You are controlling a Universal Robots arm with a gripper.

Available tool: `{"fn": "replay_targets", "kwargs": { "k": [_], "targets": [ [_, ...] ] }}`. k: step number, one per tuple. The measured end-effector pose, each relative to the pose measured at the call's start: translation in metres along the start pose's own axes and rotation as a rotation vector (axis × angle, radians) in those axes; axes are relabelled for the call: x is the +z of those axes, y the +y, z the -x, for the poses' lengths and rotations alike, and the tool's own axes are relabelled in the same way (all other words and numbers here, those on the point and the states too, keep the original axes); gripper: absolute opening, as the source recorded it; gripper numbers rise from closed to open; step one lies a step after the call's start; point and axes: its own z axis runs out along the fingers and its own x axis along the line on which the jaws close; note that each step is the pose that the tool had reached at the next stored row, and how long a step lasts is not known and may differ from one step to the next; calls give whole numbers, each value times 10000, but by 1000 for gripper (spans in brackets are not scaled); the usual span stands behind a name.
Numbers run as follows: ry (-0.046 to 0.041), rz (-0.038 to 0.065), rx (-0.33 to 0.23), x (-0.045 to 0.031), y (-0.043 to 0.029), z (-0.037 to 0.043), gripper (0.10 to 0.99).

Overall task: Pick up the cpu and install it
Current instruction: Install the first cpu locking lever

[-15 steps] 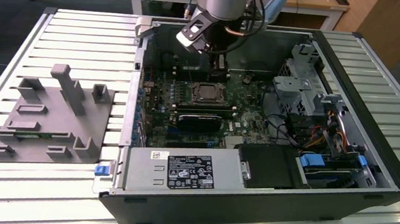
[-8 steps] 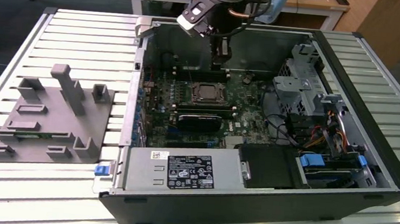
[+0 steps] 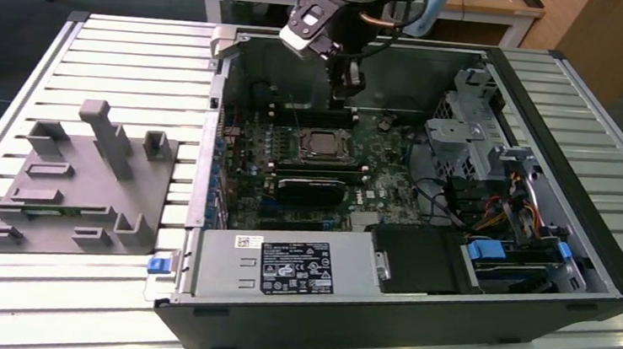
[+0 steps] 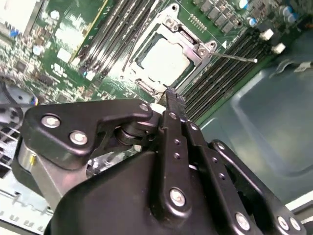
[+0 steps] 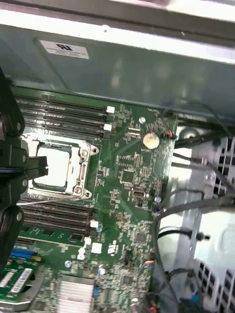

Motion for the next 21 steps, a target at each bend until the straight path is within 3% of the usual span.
{"fn": "replay_targets", "kwargs": {
  "k": [12, 21],
  "targets": [
    [23, 35, -1256, 4, 0, 0, 106],
    [28, 43, -1570, 5, 0, 0, 106]
  ]
}}
